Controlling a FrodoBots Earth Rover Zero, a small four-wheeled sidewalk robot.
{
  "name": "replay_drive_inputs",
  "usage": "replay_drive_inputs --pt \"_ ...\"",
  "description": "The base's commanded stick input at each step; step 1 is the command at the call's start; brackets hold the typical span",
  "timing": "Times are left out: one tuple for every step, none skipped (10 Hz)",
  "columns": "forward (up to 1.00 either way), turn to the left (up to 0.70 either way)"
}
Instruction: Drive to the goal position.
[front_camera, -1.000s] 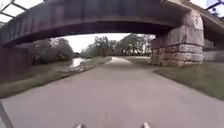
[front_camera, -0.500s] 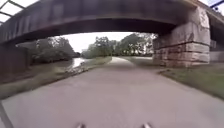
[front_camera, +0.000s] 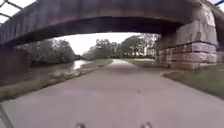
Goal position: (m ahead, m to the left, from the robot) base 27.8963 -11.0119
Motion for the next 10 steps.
replay_drive_inputs --pt "1.0 0.0" --pt "1.0 0.0" --pt "1.0 -0.01" --pt "1.0 -0.07" --pt "1.0 0.0" --pt "1.0 0.0" --pt "1.0 0.0" --pt "1.0 0.0" --pt "1.0 0.0" --pt "1.0 0.0"
